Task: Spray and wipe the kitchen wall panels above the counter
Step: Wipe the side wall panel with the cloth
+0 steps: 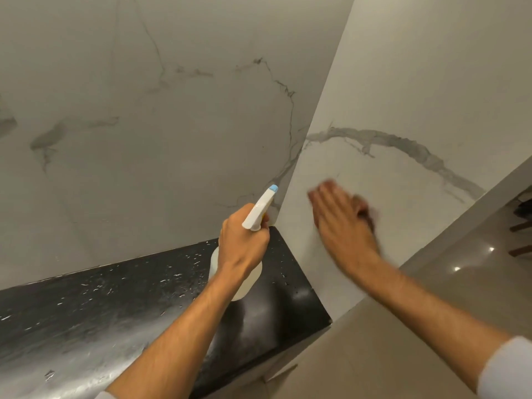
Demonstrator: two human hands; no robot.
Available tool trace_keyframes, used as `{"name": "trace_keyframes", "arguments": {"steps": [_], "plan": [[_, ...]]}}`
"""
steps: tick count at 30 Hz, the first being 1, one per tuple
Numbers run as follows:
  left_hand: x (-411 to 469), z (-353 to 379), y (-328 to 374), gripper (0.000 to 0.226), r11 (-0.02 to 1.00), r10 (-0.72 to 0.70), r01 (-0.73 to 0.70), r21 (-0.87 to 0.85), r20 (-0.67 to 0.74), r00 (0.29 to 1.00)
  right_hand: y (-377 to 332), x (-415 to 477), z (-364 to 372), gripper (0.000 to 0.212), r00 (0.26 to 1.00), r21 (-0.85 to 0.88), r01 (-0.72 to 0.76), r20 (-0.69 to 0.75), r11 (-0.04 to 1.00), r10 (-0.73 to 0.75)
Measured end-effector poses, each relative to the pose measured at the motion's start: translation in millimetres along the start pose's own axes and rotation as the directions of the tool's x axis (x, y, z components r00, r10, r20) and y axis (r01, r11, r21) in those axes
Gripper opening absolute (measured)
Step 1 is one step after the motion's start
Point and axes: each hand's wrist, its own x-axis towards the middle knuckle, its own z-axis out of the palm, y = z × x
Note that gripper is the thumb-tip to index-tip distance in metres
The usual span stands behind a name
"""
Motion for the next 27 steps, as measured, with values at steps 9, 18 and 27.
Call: {"name": "trace_keyframes", "arguments": {"steps": [9,18,27], "plan": [[-8.7,11.1,-1.9,0.011,0.999,-0.016,0.015,-0.034,-0.034,0.999,-70.0,-27.0,27.1,0.081,0.940,-0.056,0.280,0.221,0.958,-0.262],[-6.7,-10.4,-5.4,0.017,0.999,0.045,-0.045,-0.023,-0.020,0.999,48.8,109.5,-65.0,0.067,0.979,-0.253,-0.195,-0.104,0.948,0.173],[-1.6,-37.5,8.0,0.021,0.997,0.047,-0.047,-0.056,0.000,0.999,-12.2,-15.7,-15.3,0.069,0.880,-0.234,0.434,0.315,0.870,-0.354]]}}
